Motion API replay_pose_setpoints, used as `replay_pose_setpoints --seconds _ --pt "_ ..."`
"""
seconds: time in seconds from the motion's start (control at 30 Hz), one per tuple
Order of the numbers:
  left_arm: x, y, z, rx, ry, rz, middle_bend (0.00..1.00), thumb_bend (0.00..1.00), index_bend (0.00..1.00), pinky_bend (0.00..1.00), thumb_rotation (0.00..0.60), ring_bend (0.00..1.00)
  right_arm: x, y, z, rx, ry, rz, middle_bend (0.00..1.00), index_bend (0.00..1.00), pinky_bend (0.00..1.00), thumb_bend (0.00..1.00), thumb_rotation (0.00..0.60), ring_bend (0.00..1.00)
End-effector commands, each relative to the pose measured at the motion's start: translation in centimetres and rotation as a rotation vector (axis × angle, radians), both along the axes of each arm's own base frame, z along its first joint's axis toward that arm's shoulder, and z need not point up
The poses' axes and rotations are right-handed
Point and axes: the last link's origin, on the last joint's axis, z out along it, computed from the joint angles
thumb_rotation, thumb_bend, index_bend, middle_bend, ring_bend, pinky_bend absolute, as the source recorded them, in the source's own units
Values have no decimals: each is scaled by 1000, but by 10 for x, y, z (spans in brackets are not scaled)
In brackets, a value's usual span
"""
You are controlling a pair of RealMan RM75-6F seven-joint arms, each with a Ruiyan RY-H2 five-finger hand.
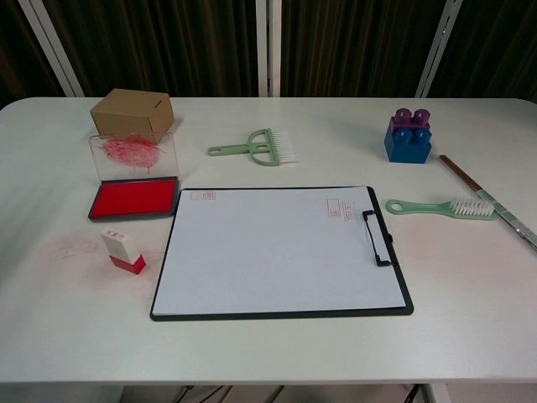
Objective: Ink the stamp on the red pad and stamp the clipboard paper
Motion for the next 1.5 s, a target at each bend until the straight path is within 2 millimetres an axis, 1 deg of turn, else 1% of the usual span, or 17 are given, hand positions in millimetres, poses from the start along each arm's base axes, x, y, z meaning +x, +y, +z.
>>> replay_pose_setpoints --seconds 0.03,0.53,0.63,0.7,0.73,0.77,0.8,0.83,0.87,0.9,0.93,1.0,1.07,1.1,1.17,1.3,1.5 --pt "0 0 -1 -2 -1 1 67 169 87 155 68 76 0 0 0 1 1 0 0 0 0 276 600 0" --pt "8 -1 2 11 -1 -36 67 168 87 154 74 76 -1 2 2 -4 -11 5 0 0 0 275 600 0" --pt "9 -2 3 9 8 -33 67 168 87 158 122 76 -4 1 4 -1 -13 -7 0 0 0 276 600 0" --pt "12 -2 4 4 21 -33 67 169 87 183 262 78 -4 0 6 1 -2 -9 0 0 0 276 600 0" --pt "14 -2 5 8 31 -39 67 172 87 224 347 90 -4 -1 7 0 3 -8 0 0 0 276 600 0" --pt "15 -2 4 12 37 -47 67 177 88 311 458 131 -3 -1 8 -2 6 -4 0 0 0 276 600 0" --pt "17 -3 2 11 32 -57 75 182 93 460 548 227 -1 -2 9 -6 6 2 0 0 0 276 600 0" --pt "19 -4 -1 3 20 -63 98 186 102 594 587 354 1 -3 9 -8 5 6 0 0 0 276 600 0" --pt "19 -5 -5 -17 4 -68 122 187 110 673 599 447 2 -3 9 -8 3 9 0 0 0 275 600 0" --pt "20 -6 -8 -37 -8 -72 168 189 127 769 600 581 3 -3 8 -7 2 11 0 0 0 275 600 0" --pt "20 -7 -14 -68 -22 -72 219 192 148 833 600 682 4 -3 7 -2 3 12 0 0 0 275 600 0" --pt "21 -8 -28 -122 -8 -78 301 202 180 918 600 789 4 -3 4 12 12 7 0 0 0 275 600 0" --pt "27 -8 -48 -178 25 -105 342 207 194 960 600 845 3 -4 0 27 15 -3 0 0 0 276 600 0" --pt "29 -8 -53 -191 26 -114 349 207 199 971 600 865 3 -4 -1 30 15 -5 0 0 0 276 600 0" --pt "39 -7 -72 -230 27 -157 345 208 206 977 600 884 4 -4 -3 36 15 -2 0 0 0 276 600 0" --pt "55 -1 -103 -266 58 -240 319 208 207 977 600 889 6 -4 -3 35 20 6 0 0 0 275 600 0" --pt "68 8 -132 -314 92 -274 282 209 207 977 600 889 5 -2 1 32 23 -3 0 0 0 276 600 0"
